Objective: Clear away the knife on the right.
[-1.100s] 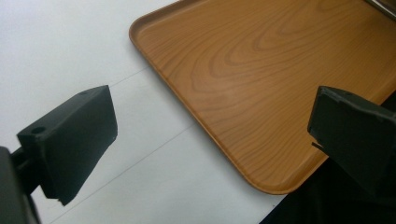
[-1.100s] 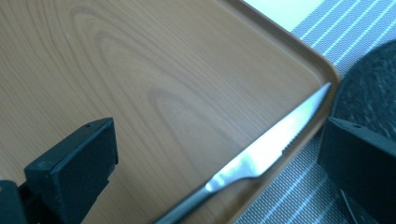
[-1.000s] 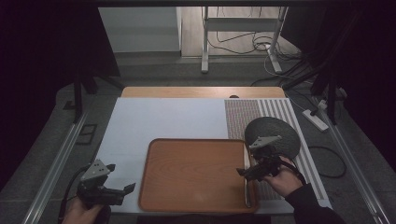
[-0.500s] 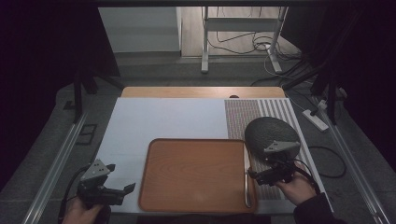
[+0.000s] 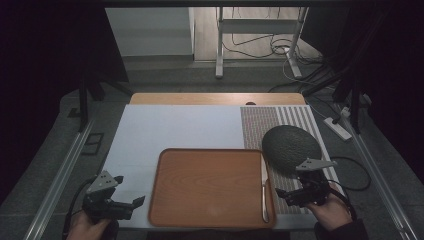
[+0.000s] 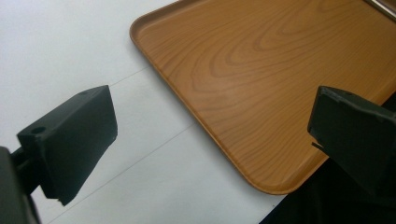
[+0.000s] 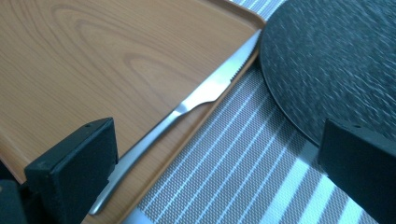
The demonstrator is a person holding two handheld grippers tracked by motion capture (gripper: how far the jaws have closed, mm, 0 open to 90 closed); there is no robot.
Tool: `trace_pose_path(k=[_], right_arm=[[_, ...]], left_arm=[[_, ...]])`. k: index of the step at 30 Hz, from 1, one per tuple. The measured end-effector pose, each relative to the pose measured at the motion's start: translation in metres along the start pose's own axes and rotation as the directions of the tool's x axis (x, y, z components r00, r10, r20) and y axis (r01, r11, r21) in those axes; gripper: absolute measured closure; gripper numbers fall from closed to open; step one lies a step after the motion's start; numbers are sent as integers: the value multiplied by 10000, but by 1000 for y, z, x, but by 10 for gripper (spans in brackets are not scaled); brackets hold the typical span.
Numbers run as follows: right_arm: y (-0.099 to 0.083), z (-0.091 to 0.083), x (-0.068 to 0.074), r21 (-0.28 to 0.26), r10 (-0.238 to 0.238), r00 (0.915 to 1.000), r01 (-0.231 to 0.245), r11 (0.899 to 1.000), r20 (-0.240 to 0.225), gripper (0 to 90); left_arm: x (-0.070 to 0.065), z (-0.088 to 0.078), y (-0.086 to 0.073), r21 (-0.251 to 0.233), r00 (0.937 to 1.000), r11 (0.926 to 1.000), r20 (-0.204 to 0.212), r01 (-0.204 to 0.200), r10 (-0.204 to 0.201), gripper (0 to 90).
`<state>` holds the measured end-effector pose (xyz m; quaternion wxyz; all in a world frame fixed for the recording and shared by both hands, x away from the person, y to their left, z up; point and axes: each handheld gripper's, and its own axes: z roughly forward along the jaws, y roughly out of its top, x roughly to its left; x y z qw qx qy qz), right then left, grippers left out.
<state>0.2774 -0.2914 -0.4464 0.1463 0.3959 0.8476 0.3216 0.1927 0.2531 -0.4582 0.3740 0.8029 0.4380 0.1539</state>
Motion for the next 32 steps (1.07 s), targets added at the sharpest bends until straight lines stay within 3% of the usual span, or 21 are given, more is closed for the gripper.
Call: trace_pose_path(k=[9,26,32], right_arm=[[-8,-15,-4,-530,396,9990,-385,9979,203,0],[-18,-30,-7,-764,627,9971,-592,9953,442,0],[-19,-32,-7,-616,640,9966,-608,9962,511,0]], left_arm=[[0,0,0,-2,10000,10000,0,14,-14,15],[0,0,0,-20,10000,10000,13,68,-68,15],[0,0,0,-18,10000,10000,14,64,-64,15]])
